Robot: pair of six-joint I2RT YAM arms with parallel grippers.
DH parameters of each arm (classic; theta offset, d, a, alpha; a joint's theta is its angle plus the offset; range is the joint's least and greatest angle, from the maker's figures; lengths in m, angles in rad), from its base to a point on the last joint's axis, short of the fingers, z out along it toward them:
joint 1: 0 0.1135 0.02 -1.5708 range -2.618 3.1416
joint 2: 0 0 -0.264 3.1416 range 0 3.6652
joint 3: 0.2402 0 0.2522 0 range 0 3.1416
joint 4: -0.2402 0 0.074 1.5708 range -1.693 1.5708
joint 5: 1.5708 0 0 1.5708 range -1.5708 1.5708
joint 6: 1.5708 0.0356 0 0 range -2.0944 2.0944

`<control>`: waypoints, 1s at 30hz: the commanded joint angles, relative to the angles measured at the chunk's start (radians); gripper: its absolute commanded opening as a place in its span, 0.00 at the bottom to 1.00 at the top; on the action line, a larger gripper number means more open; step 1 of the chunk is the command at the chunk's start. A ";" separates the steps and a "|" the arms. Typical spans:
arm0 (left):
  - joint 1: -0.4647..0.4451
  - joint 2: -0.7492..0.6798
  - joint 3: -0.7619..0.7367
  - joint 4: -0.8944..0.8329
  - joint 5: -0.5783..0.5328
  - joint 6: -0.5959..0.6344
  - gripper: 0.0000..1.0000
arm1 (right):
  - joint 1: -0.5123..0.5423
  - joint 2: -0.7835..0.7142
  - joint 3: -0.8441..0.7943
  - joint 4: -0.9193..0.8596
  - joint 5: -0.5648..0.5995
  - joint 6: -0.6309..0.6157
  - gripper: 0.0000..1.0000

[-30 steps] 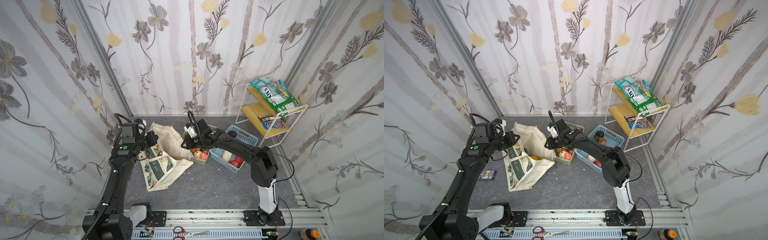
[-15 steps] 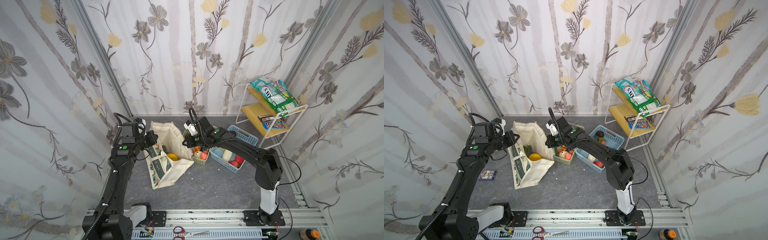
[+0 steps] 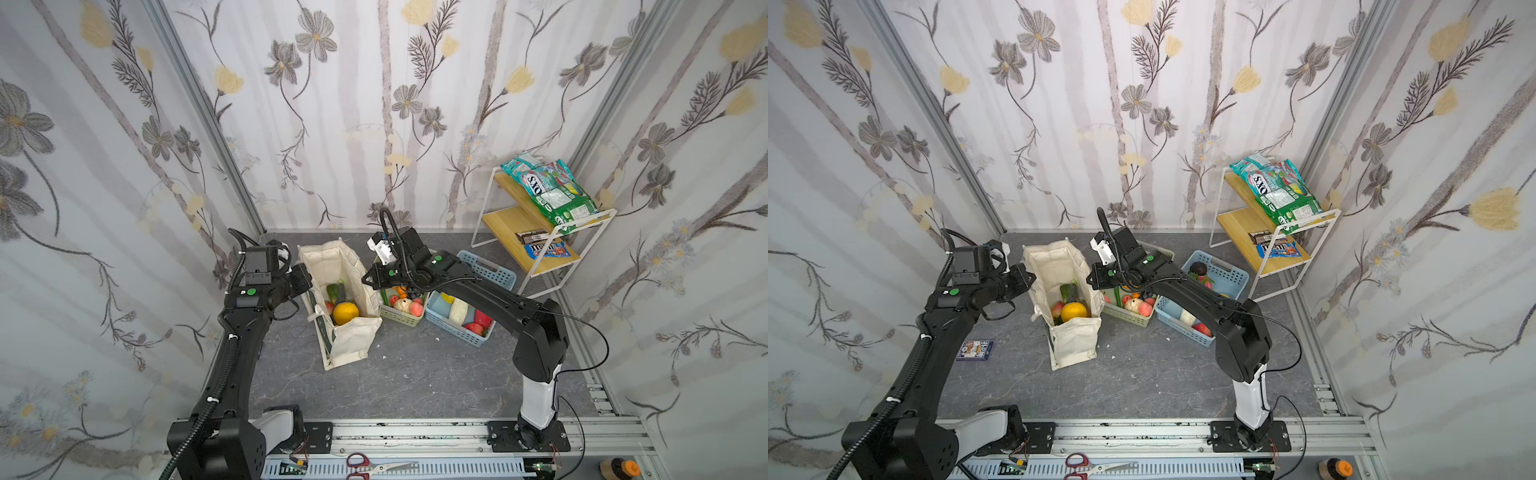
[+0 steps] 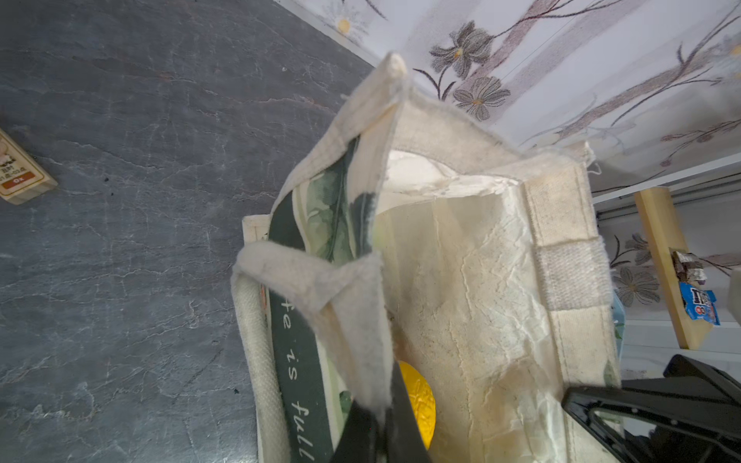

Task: Place the food into the grocery bag and tie it
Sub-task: 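Move the right gripper over the pale green basket while the left gripper holds the bag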

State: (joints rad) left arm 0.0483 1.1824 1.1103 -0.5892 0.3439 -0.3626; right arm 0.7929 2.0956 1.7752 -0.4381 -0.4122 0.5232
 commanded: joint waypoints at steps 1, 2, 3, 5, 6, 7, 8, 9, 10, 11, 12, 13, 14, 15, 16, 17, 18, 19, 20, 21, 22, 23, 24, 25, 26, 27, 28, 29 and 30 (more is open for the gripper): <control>0.005 0.009 -0.007 -0.019 -0.067 0.007 0.03 | 0.002 0.017 -0.003 0.063 -0.003 0.020 0.00; 0.007 0.011 -0.007 -0.025 -0.074 0.005 0.05 | 0.002 0.023 -0.001 0.066 -0.005 0.023 0.01; 0.007 0.014 -0.007 -0.029 -0.082 0.005 0.10 | 0.002 0.027 0.000 0.070 -0.006 0.028 0.02; 0.011 0.019 -0.004 -0.041 -0.091 0.005 0.13 | 0.002 0.032 -0.008 0.085 -0.008 0.044 0.03; 0.012 0.022 -0.002 -0.045 -0.095 0.005 0.15 | 0.003 0.032 -0.012 0.095 -0.011 0.052 0.04; 0.013 0.023 0.000 -0.050 -0.100 0.006 0.20 | 0.003 0.030 -0.019 0.104 -0.008 0.060 0.04; 0.013 0.025 0.004 -0.060 -0.106 0.007 0.26 | 0.004 0.027 -0.027 0.114 0.000 0.073 0.04; 0.013 0.026 0.012 -0.072 -0.111 0.007 0.28 | 0.005 0.022 -0.034 0.125 0.001 0.082 0.05; 0.012 0.029 0.018 -0.084 -0.113 0.010 0.32 | 0.006 0.019 -0.043 0.139 0.002 0.096 0.05; 0.013 0.031 0.025 -0.096 -0.120 0.010 0.37 | 0.009 0.014 -0.051 0.157 0.004 0.107 0.05; 0.013 0.033 0.033 -0.109 -0.126 0.010 0.43 | 0.011 0.012 -0.055 0.167 0.006 0.116 0.06; 0.013 0.038 0.044 -0.127 -0.133 0.010 0.48 | 0.014 0.011 -0.057 0.170 0.011 0.124 0.07; 0.013 0.044 0.057 -0.150 -0.141 0.010 0.51 | 0.017 0.010 -0.057 0.174 0.017 0.132 0.08; 0.011 0.047 0.067 -0.165 -0.145 0.007 0.52 | 0.021 0.009 -0.058 0.179 0.020 0.136 0.10; 0.012 0.049 0.076 -0.179 -0.148 0.004 0.54 | 0.024 0.009 -0.059 0.182 0.024 0.139 0.12; 0.011 0.051 0.085 -0.191 -0.140 0.002 0.54 | 0.026 0.010 -0.058 0.185 0.024 0.142 0.13; 0.010 0.052 0.091 -0.197 -0.128 0.002 0.53 | 0.028 0.012 -0.057 0.185 0.024 0.143 0.16; 0.009 0.055 0.097 -0.204 -0.118 0.003 0.50 | 0.029 0.014 -0.057 0.185 0.023 0.144 0.17; 0.006 0.056 0.101 -0.207 -0.106 0.002 0.45 | 0.029 0.014 -0.058 0.185 0.021 0.144 0.19; 0.006 0.056 0.102 -0.208 -0.096 0.002 0.42 | 0.029 0.014 -0.059 0.185 0.020 0.143 0.21; 0.005 0.056 0.099 -0.206 -0.087 0.001 0.39 | 0.029 0.012 -0.057 0.185 0.018 0.143 0.26; 0.005 0.056 0.097 -0.205 -0.086 -0.002 0.36 | 0.028 0.009 -0.057 0.185 0.018 0.140 0.28; 0.005 0.057 0.094 -0.204 -0.087 -0.004 0.32 | 0.028 0.005 -0.057 0.186 0.017 0.137 0.30; 0.005 0.058 0.093 -0.202 -0.085 -0.003 0.27 | 0.026 0.000 -0.057 0.187 0.016 0.132 0.33; 0.004 0.059 0.090 -0.199 -0.080 -0.002 0.23 | 0.026 -0.005 -0.054 0.185 0.018 0.128 0.36; 0.004 0.060 0.087 -0.197 -0.079 -0.002 0.21 | 0.025 -0.010 -0.053 0.184 0.018 0.125 0.38; 0.003 0.060 0.084 -0.193 -0.079 -0.003 0.17 | 0.022 -0.017 -0.051 0.183 0.019 0.122 0.41; 0.003 0.058 0.082 -0.190 -0.081 -0.005 0.12 | 0.018 -0.025 -0.050 0.180 0.019 0.117 0.44; 0.003 0.059 0.080 -0.188 -0.084 -0.006 0.09 | 0.015 -0.032 -0.050 0.176 0.020 0.110 0.47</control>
State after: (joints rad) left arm 0.0513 1.2411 1.1942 -0.7815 0.2550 -0.3664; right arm 0.8135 2.0838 1.7191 -0.3035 -0.3939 0.6449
